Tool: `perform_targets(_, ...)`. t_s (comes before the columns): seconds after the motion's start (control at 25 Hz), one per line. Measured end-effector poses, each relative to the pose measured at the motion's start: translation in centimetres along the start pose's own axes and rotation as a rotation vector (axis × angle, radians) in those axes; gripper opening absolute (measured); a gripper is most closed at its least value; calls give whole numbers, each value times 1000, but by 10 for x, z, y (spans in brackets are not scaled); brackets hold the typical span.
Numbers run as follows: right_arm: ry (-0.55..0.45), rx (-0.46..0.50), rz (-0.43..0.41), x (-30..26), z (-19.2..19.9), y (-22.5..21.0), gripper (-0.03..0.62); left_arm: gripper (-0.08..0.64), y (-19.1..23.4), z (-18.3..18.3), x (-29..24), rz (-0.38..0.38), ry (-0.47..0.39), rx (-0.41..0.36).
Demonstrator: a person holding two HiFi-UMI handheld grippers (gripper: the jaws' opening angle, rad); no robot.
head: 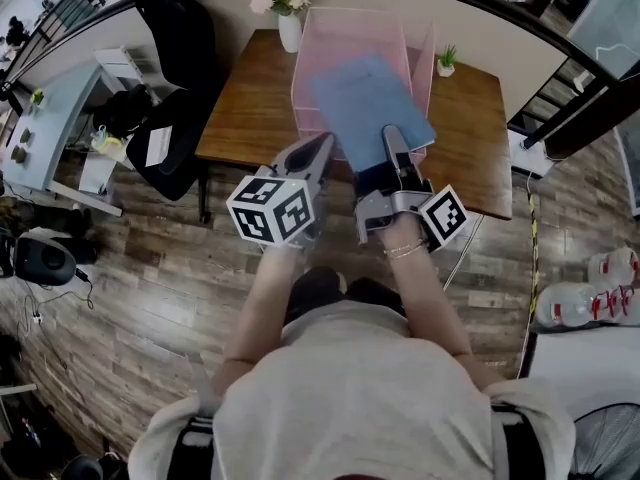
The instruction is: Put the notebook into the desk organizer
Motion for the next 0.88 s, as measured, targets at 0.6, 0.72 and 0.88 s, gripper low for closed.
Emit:
perform_targets(0.6,-133,-19,66,-15,18,-7,60,2,38,-15,-6,92,81,49)
perform_targets(0.72,-158,-32,83,-15,22,-12,60,2,44,-15,-7,108,98,52)
perform_targets(0.88,-198,-30,117,-11,27,-18,60,2,50,-10,-7,123,131,56)
Point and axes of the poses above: the fingertips, and each gripper's own axes: x backward along the fingers, y to its left, z out of its underside, the point moved 5 cm from there along x, backward along the fingers, and after that the axes turned 12 degrees about z, right-handed, at the moved point
